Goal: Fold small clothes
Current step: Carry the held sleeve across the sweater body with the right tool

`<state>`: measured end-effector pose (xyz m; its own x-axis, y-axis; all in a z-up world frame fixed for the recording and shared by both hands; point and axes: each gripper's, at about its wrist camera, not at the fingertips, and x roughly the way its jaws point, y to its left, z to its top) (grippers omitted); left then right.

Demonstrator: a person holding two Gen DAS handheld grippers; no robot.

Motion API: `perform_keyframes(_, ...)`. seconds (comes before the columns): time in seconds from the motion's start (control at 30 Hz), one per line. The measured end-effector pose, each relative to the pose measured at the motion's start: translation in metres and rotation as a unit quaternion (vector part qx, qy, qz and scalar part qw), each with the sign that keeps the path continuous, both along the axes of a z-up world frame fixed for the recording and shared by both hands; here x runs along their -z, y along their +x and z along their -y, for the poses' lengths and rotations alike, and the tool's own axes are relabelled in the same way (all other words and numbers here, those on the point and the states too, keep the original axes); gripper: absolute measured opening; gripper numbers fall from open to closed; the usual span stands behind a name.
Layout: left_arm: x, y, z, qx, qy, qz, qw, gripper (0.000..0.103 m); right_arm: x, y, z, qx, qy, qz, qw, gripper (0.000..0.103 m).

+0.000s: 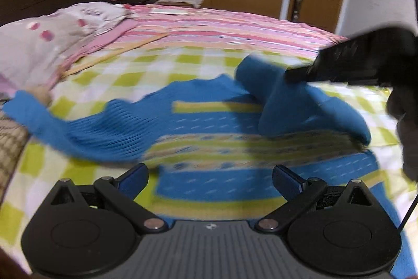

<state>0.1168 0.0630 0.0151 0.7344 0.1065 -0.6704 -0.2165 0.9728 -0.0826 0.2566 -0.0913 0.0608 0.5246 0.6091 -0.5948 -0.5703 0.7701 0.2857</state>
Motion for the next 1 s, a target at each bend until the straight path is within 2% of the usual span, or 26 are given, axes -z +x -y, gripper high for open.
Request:
perform_keyframes(0.17,0.008,-0.02,-0.023,-0.017,-0.002,0.004,0.9999,0.103,0.039,-0.032,-0.053,-0.048,-0.056,-0.012,0.997,0.004)
perform_keyframes(0.33,0.01,-0.027,-0.036,-0.02,-0.018,0.011,0.9996,0.103,0.058,-0.051,-0.069,-0.071,-0.097,-0.005,0.993,0.005)
perform_keyframes(0.5,0.01,-0.029,-0.045,-0.031,-0.028,0.016,0.999,0.103,0.059,-0.059,-0.074,-0.095,-0.125,0.027,0.987,0.005)
perform_keyframes(0.63,0.009,-0.033,-0.051,-0.045,-0.031,0.024,0.9982,0.103,0.058,-0.056,-0.073,-0.1,-0.128,0.019,0.987,0.011)
perform_keyframes(0.77,0.007,-0.036,-0.059,-0.064,-0.031,0.034,0.9969,0.103,0.045,-0.051,-0.07,-0.085,-0.117,0.025,0.989,0.012)
perform_keyframes(0.9,0.008,-0.035,-0.063,-0.067,-0.04,0.035,0.9963,0.103,0.031,-0.048,-0.083,-0.088,-0.11,0.05,0.989,0.014)
perform_keyframes(1.0,0.008,-0.035,-0.062,-0.064,-0.037,0.034,0.9967,0.103,0.037,-0.044,-0.104,-0.101,-0.129,0.056,0.985,0.015)
